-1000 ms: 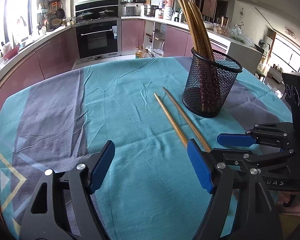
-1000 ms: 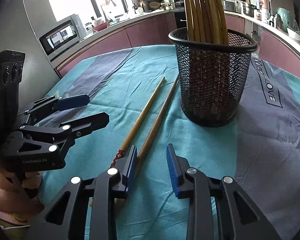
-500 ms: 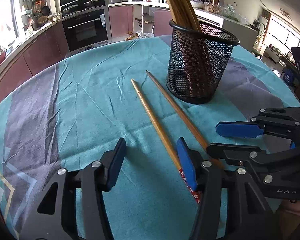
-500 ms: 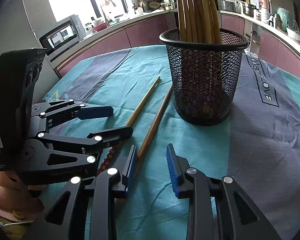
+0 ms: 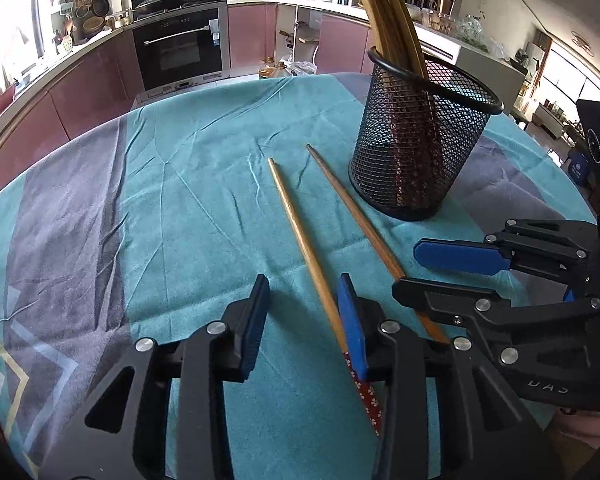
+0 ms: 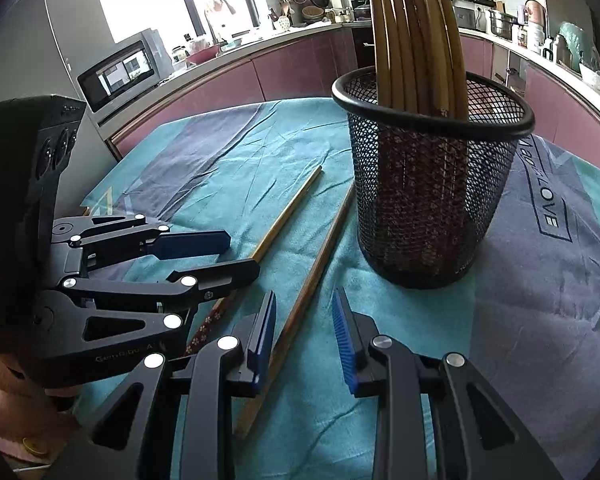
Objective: Organize utensils
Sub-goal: 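Reach the left gripper to the last two chopsticks and grasp one while the right gripper grasps the other, then lift the chopstick upright with the left gripper while the right gripper lifts its chopstick, then carry the upright chopstick over the mesh cup with the left gripper while the right gripper follows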
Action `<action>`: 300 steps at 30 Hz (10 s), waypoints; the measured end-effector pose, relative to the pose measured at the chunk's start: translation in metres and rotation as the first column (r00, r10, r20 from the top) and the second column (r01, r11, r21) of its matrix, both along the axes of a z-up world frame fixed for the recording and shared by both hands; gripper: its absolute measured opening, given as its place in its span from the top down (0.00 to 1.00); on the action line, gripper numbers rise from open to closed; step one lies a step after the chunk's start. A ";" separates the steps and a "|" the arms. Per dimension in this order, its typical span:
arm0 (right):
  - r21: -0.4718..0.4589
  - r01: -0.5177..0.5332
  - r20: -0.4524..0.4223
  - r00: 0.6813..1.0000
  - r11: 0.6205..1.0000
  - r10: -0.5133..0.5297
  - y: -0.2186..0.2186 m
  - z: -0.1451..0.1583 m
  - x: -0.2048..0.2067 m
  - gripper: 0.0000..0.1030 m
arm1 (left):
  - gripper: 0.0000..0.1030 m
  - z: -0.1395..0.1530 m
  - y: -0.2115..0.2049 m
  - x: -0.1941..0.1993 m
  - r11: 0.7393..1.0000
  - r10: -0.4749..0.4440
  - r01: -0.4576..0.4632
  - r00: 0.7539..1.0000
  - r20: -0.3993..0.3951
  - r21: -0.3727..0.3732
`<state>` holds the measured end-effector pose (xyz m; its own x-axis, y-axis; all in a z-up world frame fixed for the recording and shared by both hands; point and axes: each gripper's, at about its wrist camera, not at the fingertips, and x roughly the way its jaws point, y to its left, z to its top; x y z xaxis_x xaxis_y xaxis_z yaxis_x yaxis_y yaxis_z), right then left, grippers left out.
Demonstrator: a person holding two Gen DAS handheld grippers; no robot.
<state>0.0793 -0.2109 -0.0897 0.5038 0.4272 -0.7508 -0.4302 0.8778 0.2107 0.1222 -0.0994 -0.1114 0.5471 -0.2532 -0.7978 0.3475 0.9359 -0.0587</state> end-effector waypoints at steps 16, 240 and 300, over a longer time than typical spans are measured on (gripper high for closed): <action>0.054 0.046 -0.038 0.998 0.997 -0.044 0.000 -0.007 0.024 0.90 | 0.89 -0.002 0.006 0.015 0.998 0.025 -0.027 0.999 -0.036 -0.056; 0.146 0.053 0.452 0.885 0.988 -0.114 -0.070 0.165 -0.002 0.94 | 0.93 0.212 0.002 -0.031 0.924 -0.060 0.191 0.928 0.368 -0.330; 0.100 0.064 0.346 0.933 0.993 -0.095 -0.060 0.130 0.031 0.94 | 0.93 0.183 -0.022 0.003 0.950 -0.101 0.174 0.956 0.274 -0.259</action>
<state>0.1102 -0.2713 0.0406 0.7626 0.4299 -0.4833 -0.4197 0.8974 0.1361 0.1254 -0.1215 0.0713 0.6660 -0.5313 -0.5237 0.5093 0.8367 -0.2012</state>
